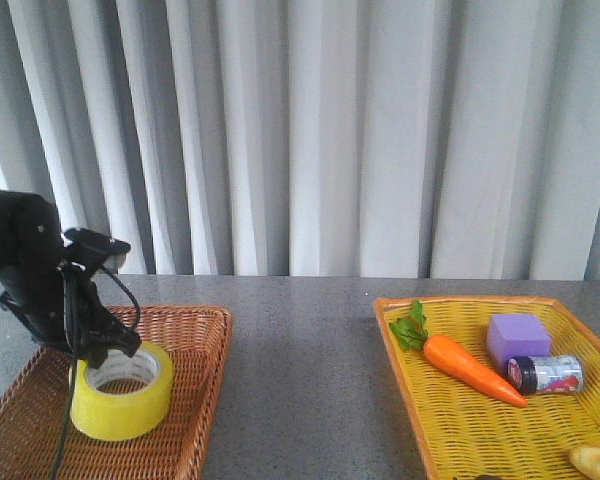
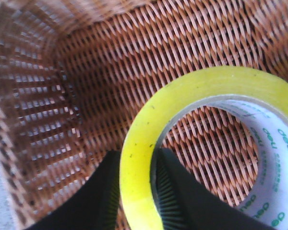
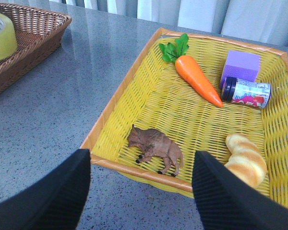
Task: Transfer tape with both arms
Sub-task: 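Carry the tape roll over the brown basket and lower it in, then open the left gripper and raise it away from the tape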
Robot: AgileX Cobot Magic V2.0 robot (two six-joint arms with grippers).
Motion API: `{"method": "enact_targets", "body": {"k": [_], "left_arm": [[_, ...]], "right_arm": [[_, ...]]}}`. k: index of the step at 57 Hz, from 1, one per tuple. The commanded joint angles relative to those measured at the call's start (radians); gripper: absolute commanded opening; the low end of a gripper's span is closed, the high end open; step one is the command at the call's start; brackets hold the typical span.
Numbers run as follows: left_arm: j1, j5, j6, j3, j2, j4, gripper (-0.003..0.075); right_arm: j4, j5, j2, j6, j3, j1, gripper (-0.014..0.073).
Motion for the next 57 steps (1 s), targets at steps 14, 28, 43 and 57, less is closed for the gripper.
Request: {"method": "enact_targets", "body": {"k": [14, 28, 43, 57], "left_arm": [[-0.001, -0.014, -0.001, -0.028, -0.028, -0.014, 0.0115], [-0.001, 0.024, -0.001, -0.028, -0.028, -0.014, 0.0279], [-0.001, 0.033, -0.001, -0.038, -0.08, -0.013, 0.0493], [-0.003, 0.04, -0.037, -0.034, -0.249, -0.019, 0.0496]], "right_arm": [[0.0, -0.067, 0.006, -0.005, -0.026, -0.007, 0.0445], [0.0, -0.067, 0.006, -0.005, -0.026, -0.007, 0.0445], [0.0, -0.067, 0.006, -0.005, -0.026, -0.007, 0.0445], [0.0, -0.067, 0.006, -0.005, -0.026, -0.007, 0.0445]]}}
